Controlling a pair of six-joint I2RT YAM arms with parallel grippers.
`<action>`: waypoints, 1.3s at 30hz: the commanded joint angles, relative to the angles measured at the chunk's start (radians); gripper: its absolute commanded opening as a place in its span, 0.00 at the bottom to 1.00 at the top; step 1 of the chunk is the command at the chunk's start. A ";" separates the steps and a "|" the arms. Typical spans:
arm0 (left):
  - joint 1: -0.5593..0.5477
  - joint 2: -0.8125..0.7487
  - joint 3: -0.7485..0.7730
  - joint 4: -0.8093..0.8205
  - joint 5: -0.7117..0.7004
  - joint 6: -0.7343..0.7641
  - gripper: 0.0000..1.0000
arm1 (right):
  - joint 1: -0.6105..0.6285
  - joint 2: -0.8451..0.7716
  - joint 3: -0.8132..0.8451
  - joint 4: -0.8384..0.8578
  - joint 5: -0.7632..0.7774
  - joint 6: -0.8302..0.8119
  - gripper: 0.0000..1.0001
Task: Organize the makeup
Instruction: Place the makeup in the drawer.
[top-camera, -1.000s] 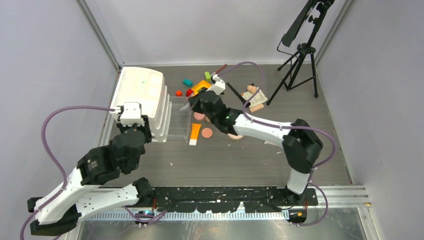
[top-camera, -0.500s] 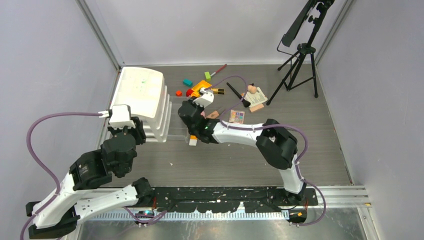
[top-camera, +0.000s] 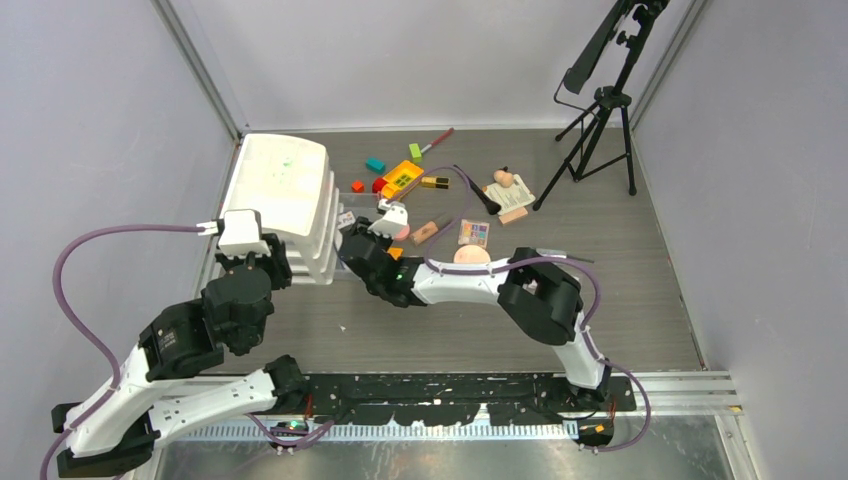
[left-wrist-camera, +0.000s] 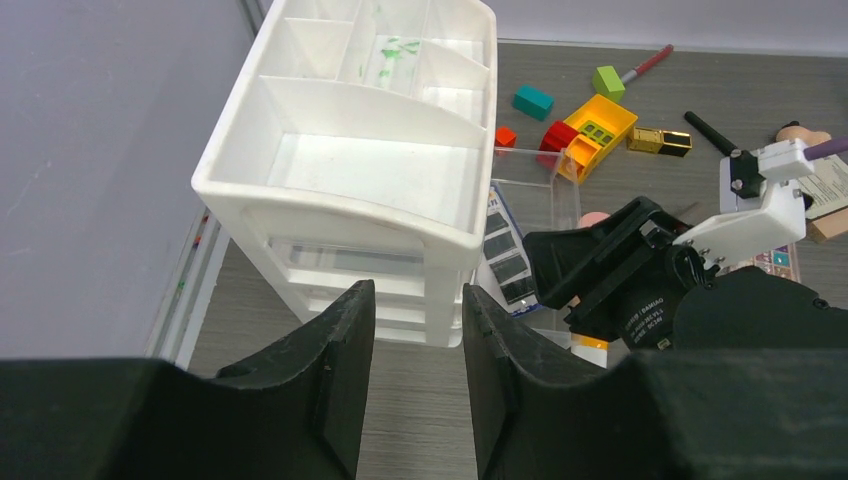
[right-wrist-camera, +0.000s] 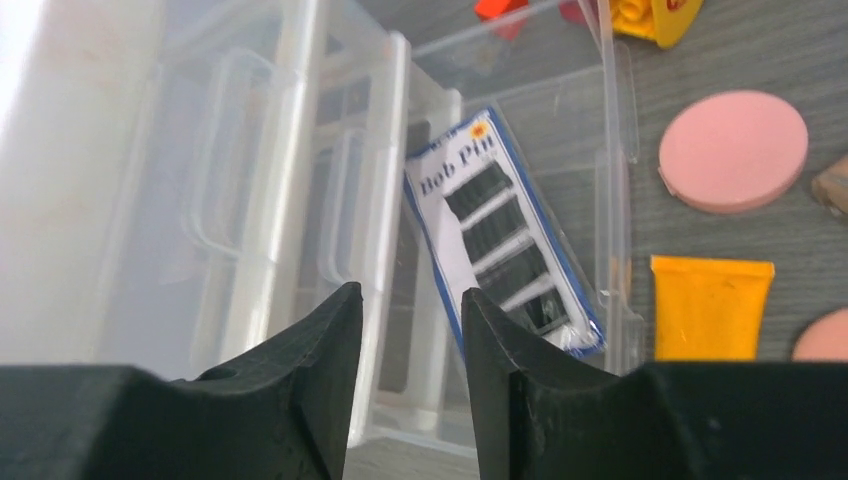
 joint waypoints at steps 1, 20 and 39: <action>0.003 -0.005 -0.005 0.009 -0.025 -0.012 0.39 | 0.003 -0.092 -0.080 0.014 -0.072 0.017 0.47; 0.003 0.084 -0.009 0.046 0.068 0.035 0.55 | -0.115 -0.505 -0.442 -0.336 -0.075 -0.192 0.47; 0.003 0.194 -0.023 0.051 0.131 0.019 0.54 | -0.384 -0.612 -0.561 -0.499 -0.185 -0.245 0.47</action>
